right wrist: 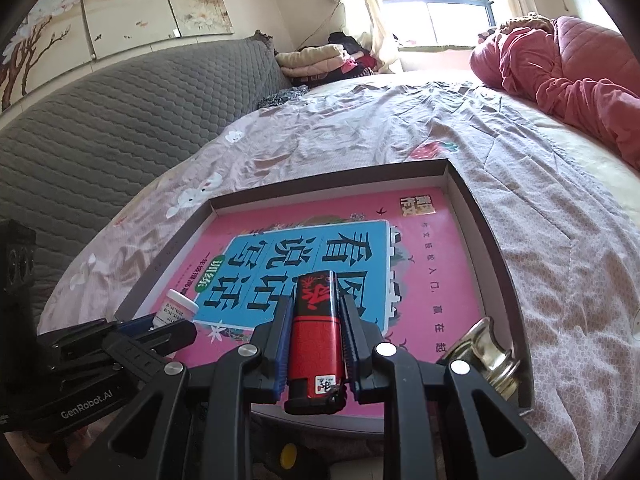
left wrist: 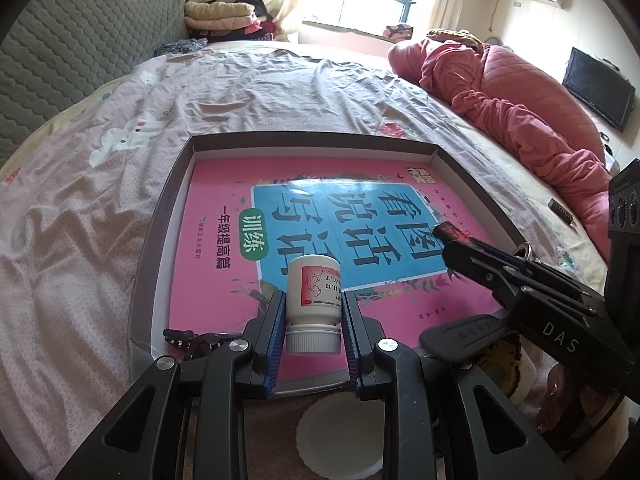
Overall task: Organize rigid objects
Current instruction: 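Lower the red lighter onto the book and open the right tool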
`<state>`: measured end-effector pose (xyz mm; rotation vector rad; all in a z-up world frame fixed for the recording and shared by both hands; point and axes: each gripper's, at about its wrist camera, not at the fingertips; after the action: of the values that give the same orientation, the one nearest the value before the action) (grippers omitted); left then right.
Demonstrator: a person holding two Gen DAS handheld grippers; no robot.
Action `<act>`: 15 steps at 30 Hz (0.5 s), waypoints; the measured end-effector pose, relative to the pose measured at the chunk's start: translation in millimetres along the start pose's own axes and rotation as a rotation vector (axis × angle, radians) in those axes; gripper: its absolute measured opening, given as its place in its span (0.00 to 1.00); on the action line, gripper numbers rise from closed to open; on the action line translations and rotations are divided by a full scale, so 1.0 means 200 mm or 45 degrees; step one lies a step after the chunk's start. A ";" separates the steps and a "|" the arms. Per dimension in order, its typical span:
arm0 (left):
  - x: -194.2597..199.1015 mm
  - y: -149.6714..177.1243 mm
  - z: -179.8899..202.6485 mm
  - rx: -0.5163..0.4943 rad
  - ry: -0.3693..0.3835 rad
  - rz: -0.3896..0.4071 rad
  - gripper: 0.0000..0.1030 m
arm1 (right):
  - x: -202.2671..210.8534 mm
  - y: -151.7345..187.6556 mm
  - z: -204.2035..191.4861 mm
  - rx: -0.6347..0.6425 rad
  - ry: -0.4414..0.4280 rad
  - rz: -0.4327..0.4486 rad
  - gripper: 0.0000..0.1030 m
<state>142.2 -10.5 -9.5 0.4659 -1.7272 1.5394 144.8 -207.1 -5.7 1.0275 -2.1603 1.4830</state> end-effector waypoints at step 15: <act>-0.02 0.00 0.02 -0.022 -0.013 -0.027 0.26 | -0.08 0.02 -0.05 0.082 0.097 -0.085 0.23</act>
<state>143.4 -14.2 -12.1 0.4824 -1.7367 1.5080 151.5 -191.5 -13.0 1.0366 -2.0188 1.5440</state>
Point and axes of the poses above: each gripper's, at about its wrist camera, not at the fingertips, and x roughly against the way its jaws point, z to its right, y to its underside, and after that the axes turned 13 degrees about -x, right-handed
